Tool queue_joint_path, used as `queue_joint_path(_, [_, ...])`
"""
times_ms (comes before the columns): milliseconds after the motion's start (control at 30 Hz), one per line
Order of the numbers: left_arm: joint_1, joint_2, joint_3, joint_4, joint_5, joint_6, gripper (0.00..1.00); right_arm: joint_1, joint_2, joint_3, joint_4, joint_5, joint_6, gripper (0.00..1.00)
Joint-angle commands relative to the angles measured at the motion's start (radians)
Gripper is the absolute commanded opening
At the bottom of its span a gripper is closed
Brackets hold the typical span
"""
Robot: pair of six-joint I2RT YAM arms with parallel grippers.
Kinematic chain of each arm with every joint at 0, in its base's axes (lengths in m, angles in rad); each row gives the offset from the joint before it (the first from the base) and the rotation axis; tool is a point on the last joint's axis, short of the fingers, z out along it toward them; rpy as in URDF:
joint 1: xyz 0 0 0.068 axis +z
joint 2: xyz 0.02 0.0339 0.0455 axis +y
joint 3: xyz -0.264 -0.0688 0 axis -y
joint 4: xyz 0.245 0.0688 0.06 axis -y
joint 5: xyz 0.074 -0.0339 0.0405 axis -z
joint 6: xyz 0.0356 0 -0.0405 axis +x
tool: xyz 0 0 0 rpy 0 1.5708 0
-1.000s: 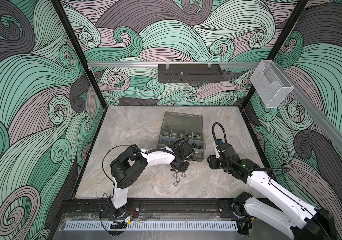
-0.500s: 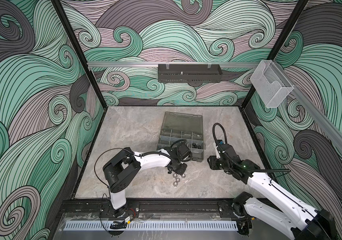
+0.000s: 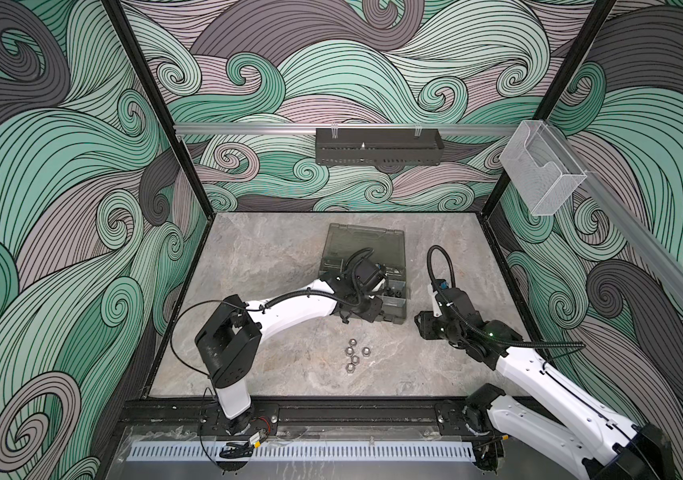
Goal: Sort the screws and nuts into containers
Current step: 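Carry the silver bolt with the left gripper into the bolt compartment, release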
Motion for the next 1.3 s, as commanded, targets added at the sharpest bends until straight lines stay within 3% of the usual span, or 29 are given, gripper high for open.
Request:
queue_joint_path(0, [0.053, 0.073, 0.091, -0.038, 0.003, 0.04, 0.11, -0.003, -0.024, -0.018, -0.033, 0.001, 0.014, 0.45])
queue_joint_path(233, [0.079, 0.199, 0.236, -0.084, 0.01, 0.088, 0.11, -0.003, -0.059, -0.028, -0.043, 0.011, 0.015, 0.45])
queue_joint_path(400, [0.08, 0.228, 0.261, -0.076, 0.008, 0.089, 0.13, -0.005, -0.063, -0.028, -0.051, 0.015, 0.017, 0.45])
queue_joint_path(533, [0.088, 0.238, 0.268, -0.096, -0.008, 0.097, 0.28, -0.005, -0.066, -0.025, -0.058, 0.013, 0.016, 0.45])
queue_joint_path(667, [0.092, 0.215, 0.252, -0.09, -0.021, 0.098, 0.34, -0.005, -0.07, -0.029, -0.061, 0.019, 0.015, 0.45])
queue_joint_path(900, [0.094, 0.155, 0.233, -0.091, -0.033, 0.095, 0.35, -0.006, -0.066, -0.026, -0.061, 0.017, 0.015, 0.45])
queue_joint_path(1267, [0.097, -0.055, 0.03, -0.043, -0.054, 0.039, 0.35, -0.006, -0.063, -0.025, -0.061, 0.012, 0.019, 0.45])
